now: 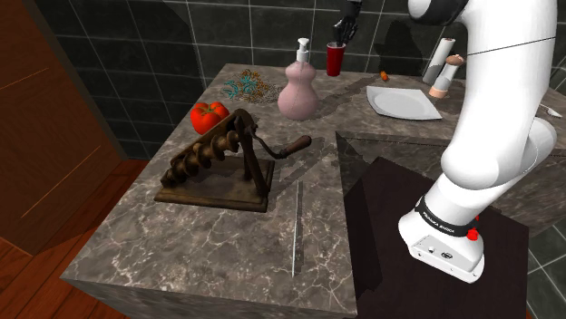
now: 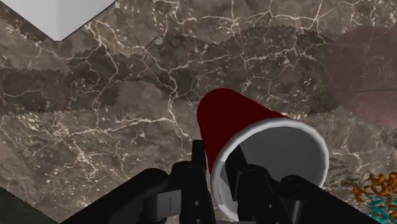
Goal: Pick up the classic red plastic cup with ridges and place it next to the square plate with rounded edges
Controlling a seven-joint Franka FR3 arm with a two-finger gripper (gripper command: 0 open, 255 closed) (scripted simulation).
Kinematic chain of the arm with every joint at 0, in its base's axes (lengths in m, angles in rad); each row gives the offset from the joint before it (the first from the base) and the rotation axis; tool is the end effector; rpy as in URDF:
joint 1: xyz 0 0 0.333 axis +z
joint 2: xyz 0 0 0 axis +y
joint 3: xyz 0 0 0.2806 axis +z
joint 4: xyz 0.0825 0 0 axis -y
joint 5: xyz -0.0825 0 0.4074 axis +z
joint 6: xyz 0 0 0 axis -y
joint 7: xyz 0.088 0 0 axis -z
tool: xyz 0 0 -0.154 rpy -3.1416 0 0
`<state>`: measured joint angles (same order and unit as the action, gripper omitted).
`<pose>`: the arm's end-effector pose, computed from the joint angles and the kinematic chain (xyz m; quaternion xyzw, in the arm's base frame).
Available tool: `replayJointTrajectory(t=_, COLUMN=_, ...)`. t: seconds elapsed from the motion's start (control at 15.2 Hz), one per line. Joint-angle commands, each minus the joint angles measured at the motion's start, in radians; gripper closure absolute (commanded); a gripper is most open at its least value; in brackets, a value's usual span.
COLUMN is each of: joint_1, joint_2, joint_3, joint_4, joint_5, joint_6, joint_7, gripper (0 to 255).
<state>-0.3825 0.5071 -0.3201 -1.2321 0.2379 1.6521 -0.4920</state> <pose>0.5771 -0.3940 0.4033 -0.9934 0.1019 0.0035 0.0518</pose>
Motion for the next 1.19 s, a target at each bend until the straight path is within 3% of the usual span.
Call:
replayJointTrajectory(t=0.0, joint_1=0.005, joint_2=-0.006, joint_3=0.000, joint_4=-0.038, joint_5=-0.001, joint_6=0.033, joint_7=-0.003, gripper=255)
replayJointTrajectory(t=1.12, joint_1=0.018, joint_2=0.024, joint_3=0.009, joint_4=-0.223, joint_5=0.017, joint_6=0.244, joint_7=-0.033, gripper=255)
